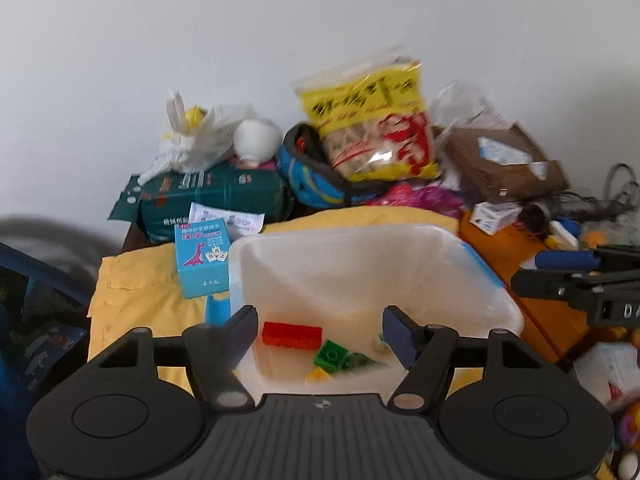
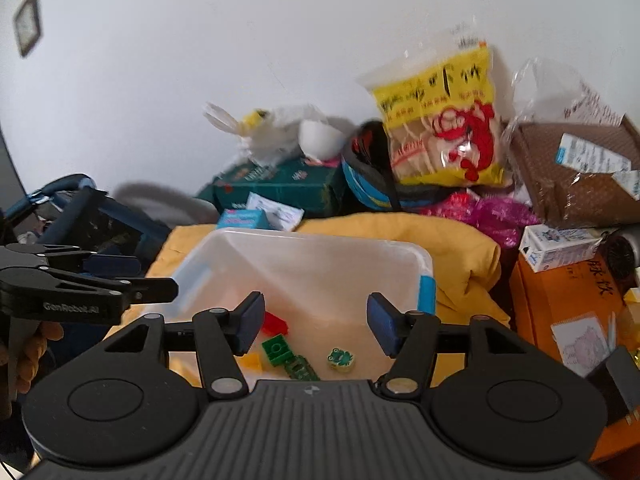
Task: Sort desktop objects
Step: 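Carry the yellow brick and frog block into the white bin and release both, then grasp the blue brick with the left gripper while the right gripper grasps the blue cube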
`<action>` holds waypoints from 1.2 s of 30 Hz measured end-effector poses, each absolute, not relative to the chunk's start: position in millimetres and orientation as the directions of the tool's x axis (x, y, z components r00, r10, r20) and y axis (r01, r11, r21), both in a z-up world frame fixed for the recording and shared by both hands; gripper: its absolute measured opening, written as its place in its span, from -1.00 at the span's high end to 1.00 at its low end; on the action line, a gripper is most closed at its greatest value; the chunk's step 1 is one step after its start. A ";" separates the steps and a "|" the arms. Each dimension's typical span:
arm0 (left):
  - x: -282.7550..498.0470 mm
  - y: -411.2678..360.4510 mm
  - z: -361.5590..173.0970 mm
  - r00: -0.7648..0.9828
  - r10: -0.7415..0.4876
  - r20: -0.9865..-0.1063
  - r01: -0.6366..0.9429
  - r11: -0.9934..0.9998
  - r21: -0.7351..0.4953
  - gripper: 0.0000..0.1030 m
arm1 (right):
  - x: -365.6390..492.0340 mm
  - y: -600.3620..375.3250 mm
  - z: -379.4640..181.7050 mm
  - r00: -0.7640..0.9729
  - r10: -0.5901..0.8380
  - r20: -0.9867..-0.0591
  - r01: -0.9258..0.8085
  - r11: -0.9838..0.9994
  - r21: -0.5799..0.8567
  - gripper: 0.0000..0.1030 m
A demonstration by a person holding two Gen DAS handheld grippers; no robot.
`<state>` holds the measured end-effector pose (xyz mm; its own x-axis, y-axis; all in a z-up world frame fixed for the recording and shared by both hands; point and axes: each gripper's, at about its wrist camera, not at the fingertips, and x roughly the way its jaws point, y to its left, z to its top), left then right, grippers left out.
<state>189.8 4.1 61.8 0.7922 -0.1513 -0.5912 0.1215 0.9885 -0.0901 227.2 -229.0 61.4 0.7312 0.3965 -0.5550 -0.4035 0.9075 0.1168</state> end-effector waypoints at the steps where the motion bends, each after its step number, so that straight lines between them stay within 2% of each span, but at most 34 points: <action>1: 176.3 2.4 57.5 0.802 -0.154 -0.577 0.130 0.988 -0.084 -0.41 | 212.9 -233.3 57.5 0.747 0.393 -0.536 -0.408 0.908 0.098 -0.33; 4: 132.0 -1.2 32.5 0.811 -0.141 -0.567 0.129 0.990 -0.061 -0.42 | 178.8 -240.2 37.0 0.771 0.345 -0.535 -0.381 0.923 0.046 -0.40; 8: 83.3 -13.4 -7.5 0.774 -0.154 -0.615 0.121 0.988 -0.095 -0.42 | 147.6 -249.0 -3.0 0.734 0.301 -0.609 -0.343 0.938 0.050 -0.40; 11: 60.1 -33.9 -35.1 0.711 -0.211 -0.671 0.189 0.976 -0.107 -0.42 | 133.7 -254.8 -33.1 0.695 0.259 -0.670 -0.317 0.948 0.037 -0.40; 14: 50.3 -54.4 -53.3 0.681 -0.231 -0.694 0.257 0.964 -0.069 -0.42 | 127.3 -255.8 -54.0 0.664 0.226 -0.713 -0.311 0.950 0.012 -0.27; 16: 48.1 -63.6 -61.4 0.666 -0.247 -0.704 0.285 0.956 -0.065 -0.40 | 124.1 -258.3 -61.8 0.655 0.221 -0.723 -0.311 0.950 0.009 -0.25; 19: 48.7 -72.7 -75.9 0.645 -0.252 -0.722 0.313 0.948 -0.052 -0.03 | 125.1 -259.3 -67.5 0.646 0.212 -0.733 -0.310 0.951 0.002 -0.24; 20: 52.2 -75.4 -81.5 0.627 -0.246 -0.739 0.313 0.949 -0.051 0.18 | 121.0 -260.6 -71.0 0.644 0.210 -0.736 -0.312 0.950 -0.001 -0.23; 22: 56.1 -78.7 -88.3 0.606 -0.268 -0.749 0.316 0.945 -0.083 0.19 | 122.7 -260.7 -73.8 0.638 0.210 -0.741 -0.309 0.951 0.004 -0.23; 29: 59.6 -87.8 -100.2 0.585 -0.261 -0.768 0.329 0.942 -0.068 0.20 | 131.1 -258.5 -87.3 0.615 0.203 -0.762 -0.309 0.951 0.004 -0.23; 30: 59.4 -87.2 -100.3 0.586 -0.265 -0.766 0.332 0.941 -0.071 0.31 | 132.1 -257.1 -88.5 0.615 0.203 -0.762 -0.312 0.950 0.001 -0.22; 31: 60.1 -86.3 -100.2 0.585 -0.268 -0.766 0.332 0.940 -0.075 0.42 | 133.9 -255.8 -90.0 0.613 0.205 -0.763 -0.318 0.948 0.000 -0.18; 33: 61.2 -83.0 -99.5 0.581 -0.273 -0.767 0.324 0.942 -0.090 0.45 | 138.3 -252.7 -93.6 0.605 0.200 -0.771 -0.321 0.947 -0.005 0.12; 35: 62.3 -80.9 -98.7 0.578 -0.278 -0.767 0.320 0.942 -0.100 0.45 | 142.7 -252.4 -96.5 0.599 0.203 -0.775 -0.311 0.950 0.008 0.13; 36: 61.9 -79.8 -97.8 0.581 -0.278 -0.765 0.320 0.942 -0.099 0.45 | 144.2 -252.1 -98.6 0.592 0.205 -0.779 -0.313 0.950 0.011 0.24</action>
